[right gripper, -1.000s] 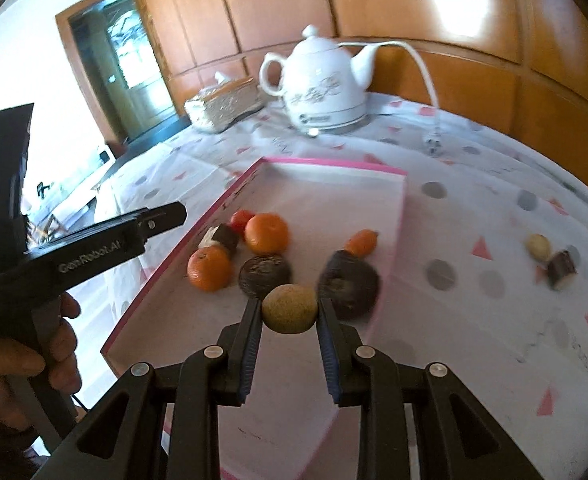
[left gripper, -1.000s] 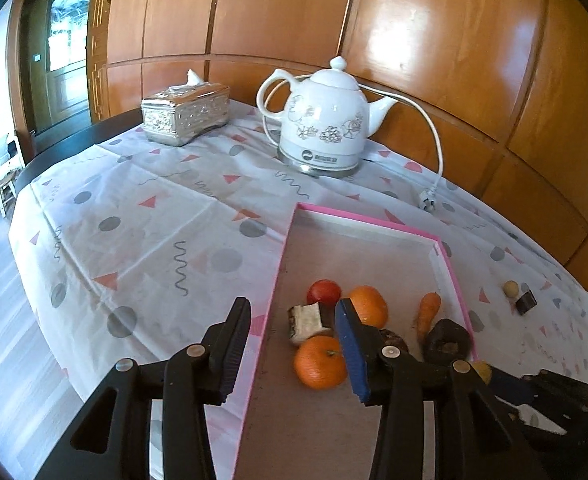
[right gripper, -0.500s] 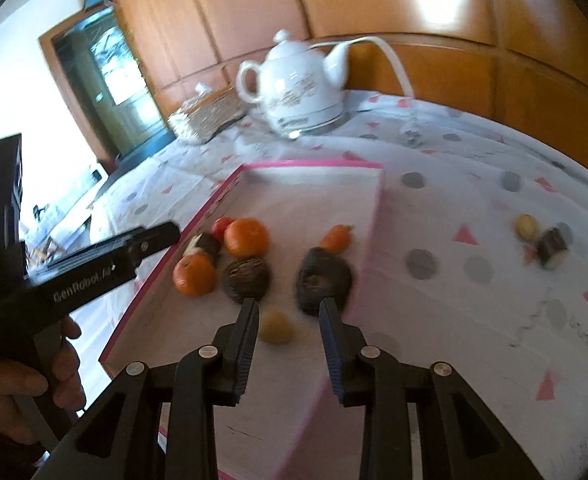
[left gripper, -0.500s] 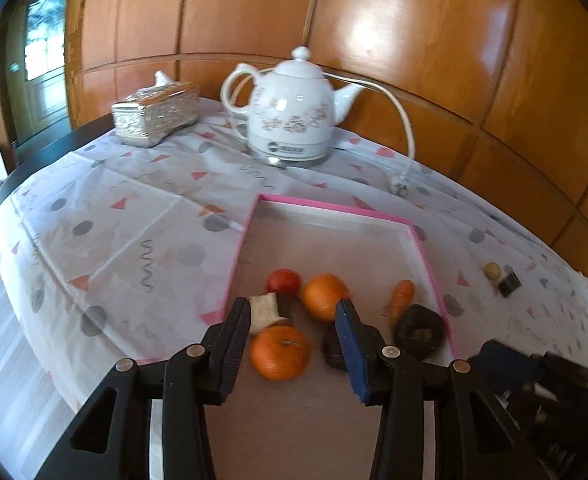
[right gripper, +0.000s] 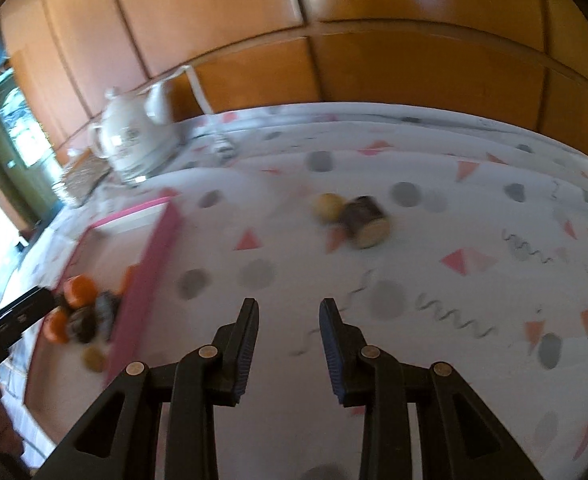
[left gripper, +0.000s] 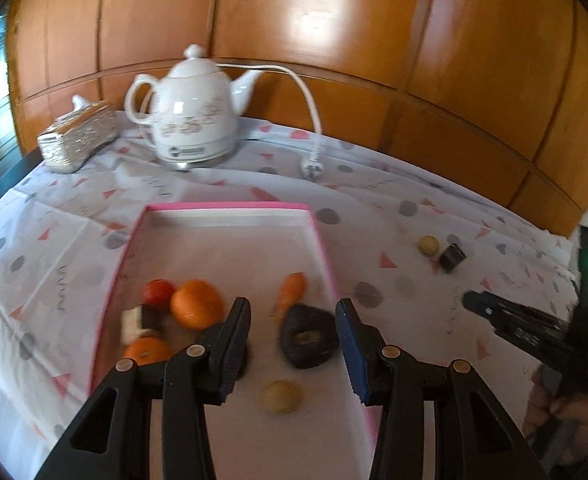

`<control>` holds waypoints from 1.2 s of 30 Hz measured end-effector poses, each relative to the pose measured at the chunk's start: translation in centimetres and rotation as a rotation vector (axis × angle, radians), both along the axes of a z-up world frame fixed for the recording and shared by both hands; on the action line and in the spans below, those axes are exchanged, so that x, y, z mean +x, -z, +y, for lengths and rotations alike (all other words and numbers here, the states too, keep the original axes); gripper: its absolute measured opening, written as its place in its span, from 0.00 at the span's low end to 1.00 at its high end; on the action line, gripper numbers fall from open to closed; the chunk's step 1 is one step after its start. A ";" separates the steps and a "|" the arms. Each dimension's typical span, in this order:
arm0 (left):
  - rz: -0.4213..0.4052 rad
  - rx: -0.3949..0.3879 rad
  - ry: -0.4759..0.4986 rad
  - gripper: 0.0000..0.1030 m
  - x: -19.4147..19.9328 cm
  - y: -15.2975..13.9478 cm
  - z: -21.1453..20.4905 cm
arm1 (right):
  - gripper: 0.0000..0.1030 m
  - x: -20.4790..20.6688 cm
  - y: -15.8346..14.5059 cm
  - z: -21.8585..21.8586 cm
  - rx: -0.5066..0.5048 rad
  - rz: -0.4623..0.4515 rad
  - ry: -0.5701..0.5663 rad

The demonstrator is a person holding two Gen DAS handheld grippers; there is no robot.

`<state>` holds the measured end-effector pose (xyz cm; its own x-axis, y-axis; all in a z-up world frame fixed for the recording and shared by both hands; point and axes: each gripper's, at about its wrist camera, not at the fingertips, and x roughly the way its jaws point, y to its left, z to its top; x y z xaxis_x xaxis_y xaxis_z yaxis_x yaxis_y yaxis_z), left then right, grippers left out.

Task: Organize fruits
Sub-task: 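Lower the potato into the pink tray and open right tool, then grasp the second potato with left tool while right tool grasps the wooden log piece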

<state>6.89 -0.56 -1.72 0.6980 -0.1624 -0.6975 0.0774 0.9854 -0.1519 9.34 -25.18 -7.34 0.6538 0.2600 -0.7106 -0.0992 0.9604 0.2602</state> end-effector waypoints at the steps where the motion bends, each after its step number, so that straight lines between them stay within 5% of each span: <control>1: 0.003 -0.001 0.013 0.44 0.3 0.0 -0.7 | 0.32 0.6 0.2 -0.4 -0.010 0.006 0.012; 11: 0.046 0.009 0.093 0.44 3.7 1.0 -6.3 | 0.38 5.4 1.3 -2.4 -0.093 0.020 0.062; 21: 0.113 -0.003 0.130 0.43 8.4 2.4 -10.5 | 0.40 8.1 1.8 -2.4 -0.150 0.022 -0.011; 36: 0.166 -0.050 0.213 0.43 13.5 4.8 -15.5 | 0.36 8.0 1.8 -4.8 -0.154 -0.009 0.038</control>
<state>20.42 -16.04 -6.55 0.5216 -0.3305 -0.7866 0.2518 0.9405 -0.2282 17.37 -29.96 -9.13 0.6680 0.1233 -0.7339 -0.0633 0.9920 0.1090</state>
